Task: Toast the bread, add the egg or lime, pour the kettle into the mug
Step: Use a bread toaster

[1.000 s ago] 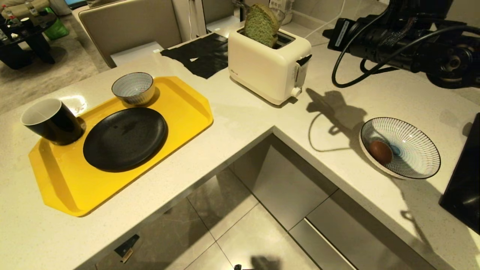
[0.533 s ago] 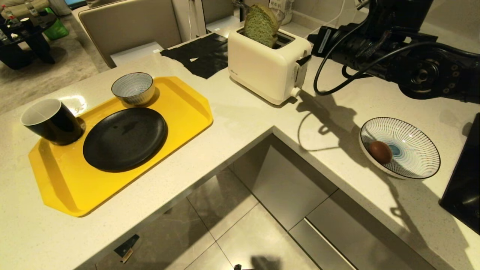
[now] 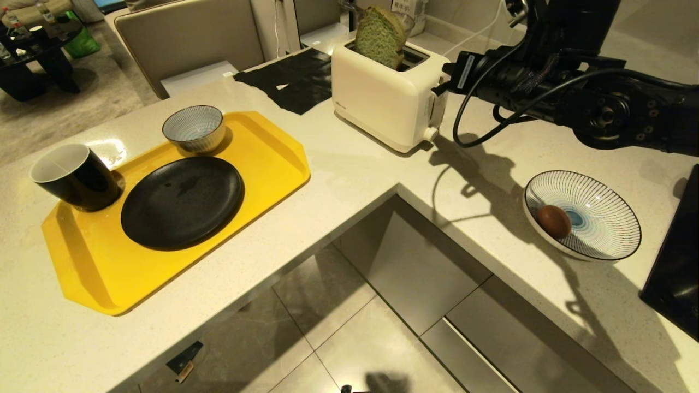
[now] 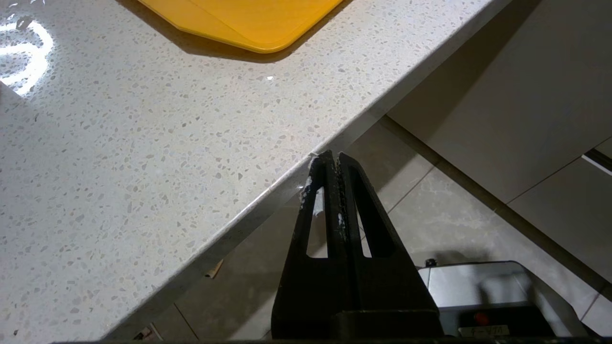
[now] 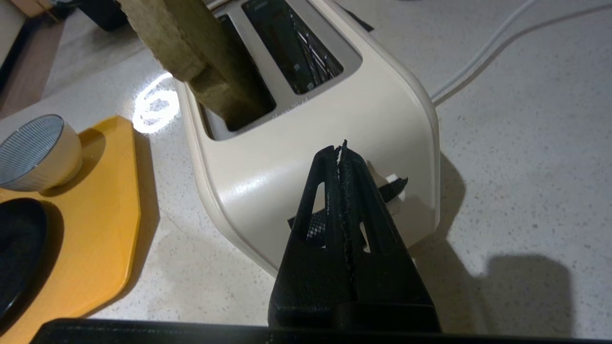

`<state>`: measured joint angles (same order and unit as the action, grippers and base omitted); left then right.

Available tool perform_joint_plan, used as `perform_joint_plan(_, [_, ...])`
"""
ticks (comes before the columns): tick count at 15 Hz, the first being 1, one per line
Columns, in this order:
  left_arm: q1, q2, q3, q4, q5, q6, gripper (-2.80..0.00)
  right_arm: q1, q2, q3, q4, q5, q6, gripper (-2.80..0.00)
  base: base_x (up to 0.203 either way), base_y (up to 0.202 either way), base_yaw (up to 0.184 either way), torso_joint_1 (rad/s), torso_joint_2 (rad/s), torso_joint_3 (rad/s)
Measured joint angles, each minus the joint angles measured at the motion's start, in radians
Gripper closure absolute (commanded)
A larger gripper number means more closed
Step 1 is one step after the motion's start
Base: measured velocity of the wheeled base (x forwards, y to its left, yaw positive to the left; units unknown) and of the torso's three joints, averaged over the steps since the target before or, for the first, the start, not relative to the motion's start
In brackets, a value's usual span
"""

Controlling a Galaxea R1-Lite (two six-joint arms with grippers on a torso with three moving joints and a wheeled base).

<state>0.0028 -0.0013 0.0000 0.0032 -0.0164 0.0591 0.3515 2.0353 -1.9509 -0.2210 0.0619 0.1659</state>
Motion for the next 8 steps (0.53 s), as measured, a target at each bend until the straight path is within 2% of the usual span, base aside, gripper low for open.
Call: perform_joint_plan(8, [0.000,0.000,0.000,0.000,0.000,0.001,0.00,-0.001,0.020,0.009,0.059,-0.003,-0.015,0.00,0.000,0.000,0.000,0.000,0.00,0.000])
